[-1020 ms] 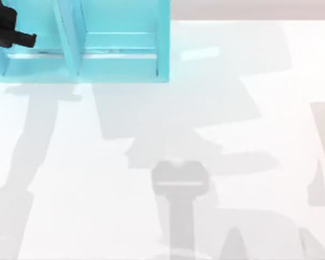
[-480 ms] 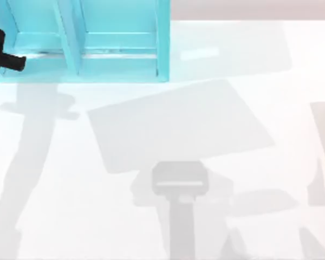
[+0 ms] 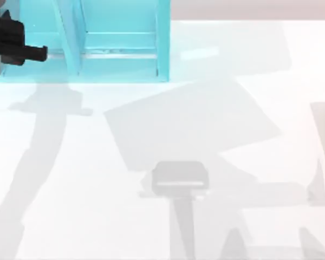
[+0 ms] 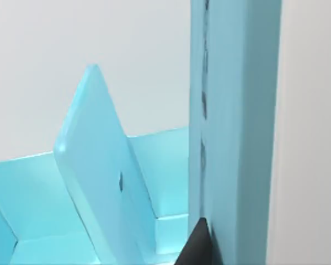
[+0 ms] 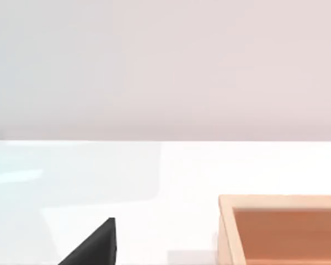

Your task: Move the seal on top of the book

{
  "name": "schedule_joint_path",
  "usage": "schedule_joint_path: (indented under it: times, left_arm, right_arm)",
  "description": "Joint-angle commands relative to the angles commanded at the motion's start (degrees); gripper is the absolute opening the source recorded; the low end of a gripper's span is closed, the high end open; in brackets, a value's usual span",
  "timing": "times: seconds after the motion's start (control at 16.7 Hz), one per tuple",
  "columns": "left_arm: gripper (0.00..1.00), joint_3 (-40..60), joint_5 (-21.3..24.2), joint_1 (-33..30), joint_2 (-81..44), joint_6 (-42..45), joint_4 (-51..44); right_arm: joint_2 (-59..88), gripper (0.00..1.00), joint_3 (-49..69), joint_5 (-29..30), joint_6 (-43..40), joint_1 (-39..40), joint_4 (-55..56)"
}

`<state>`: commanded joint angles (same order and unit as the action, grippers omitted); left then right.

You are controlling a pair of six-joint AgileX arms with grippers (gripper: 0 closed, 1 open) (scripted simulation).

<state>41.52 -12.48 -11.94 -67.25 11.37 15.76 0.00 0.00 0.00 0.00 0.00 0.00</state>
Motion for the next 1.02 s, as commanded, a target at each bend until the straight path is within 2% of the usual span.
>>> schedule_joint_path:
  times: [0.18,0.42,1.02]
  left_arm:
    - [0.00,2.68,-3.94,-5.15,-3.81,-12.55,-2.72]
    - [0.00,7.29,-11.31,-13.57,-11.19,-34.22,-7.76]
    - [0.00,22.99,-35.62,-36.84,-35.69,-98.41,-22.37]
  right_arm:
    - [0.00,1.00,0.00,0.00,0.00,0.00,0.00]
    - [0.00,1.00,0.00,0.00,0.00,0.00,0.00]
    - [0.00,1.00,0.00,0.00,0.00,0.00,0.00]
